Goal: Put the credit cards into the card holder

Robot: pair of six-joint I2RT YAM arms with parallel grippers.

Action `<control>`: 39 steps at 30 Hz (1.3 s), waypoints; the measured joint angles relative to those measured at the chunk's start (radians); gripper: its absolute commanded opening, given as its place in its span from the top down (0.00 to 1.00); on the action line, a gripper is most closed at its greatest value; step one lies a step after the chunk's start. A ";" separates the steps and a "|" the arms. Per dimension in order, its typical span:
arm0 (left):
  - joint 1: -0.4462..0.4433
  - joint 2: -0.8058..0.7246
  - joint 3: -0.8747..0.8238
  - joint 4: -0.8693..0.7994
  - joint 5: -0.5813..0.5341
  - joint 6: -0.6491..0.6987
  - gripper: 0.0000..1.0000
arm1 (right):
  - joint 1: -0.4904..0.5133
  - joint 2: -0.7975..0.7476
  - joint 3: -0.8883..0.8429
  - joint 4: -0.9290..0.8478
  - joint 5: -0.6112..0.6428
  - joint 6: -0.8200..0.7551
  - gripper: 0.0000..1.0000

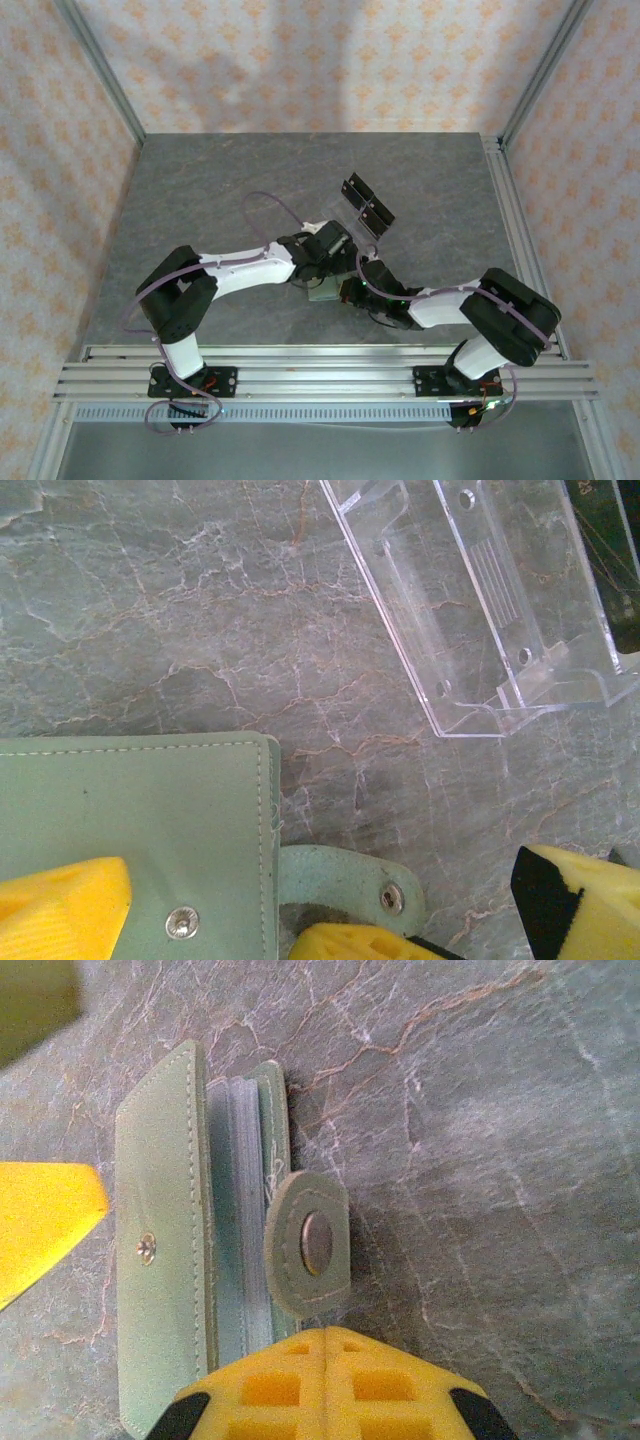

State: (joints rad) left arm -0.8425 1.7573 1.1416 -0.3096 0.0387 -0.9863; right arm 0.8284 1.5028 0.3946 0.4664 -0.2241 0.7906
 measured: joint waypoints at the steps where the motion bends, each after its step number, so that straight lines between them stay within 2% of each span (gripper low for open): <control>1: 0.000 0.000 0.008 -0.013 -0.002 0.000 0.00 | 0.000 0.001 0.000 0.000 0.001 0.003 1.00; 7: 0.000 -0.020 0.049 -0.079 -0.045 0.043 0.00 | 0.002 0.010 0.002 0.007 -0.009 0.006 1.00; 13: 0.027 -0.237 0.031 -0.149 -0.129 0.087 0.00 | 0.002 0.010 0.004 0.006 -0.012 0.005 1.00; 18: 0.082 -0.357 -0.072 -0.209 -0.153 0.131 0.01 | 0.002 0.010 0.006 0.005 -0.019 0.006 1.00; 25: 0.084 -0.345 -0.227 -0.251 -0.079 0.182 0.06 | 0.002 0.011 0.011 -0.005 -0.039 0.006 1.00; 39: 0.083 -0.278 -0.282 -0.207 0.026 0.203 0.07 | 0.002 0.009 0.013 -0.016 -0.042 0.006 1.00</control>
State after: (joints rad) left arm -0.7593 1.4788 0.8600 -0.5163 0.0647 -0.7830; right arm 0.8307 1.5120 0.4080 0.4503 -0.2665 0.7963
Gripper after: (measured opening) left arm 0.931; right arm 0.050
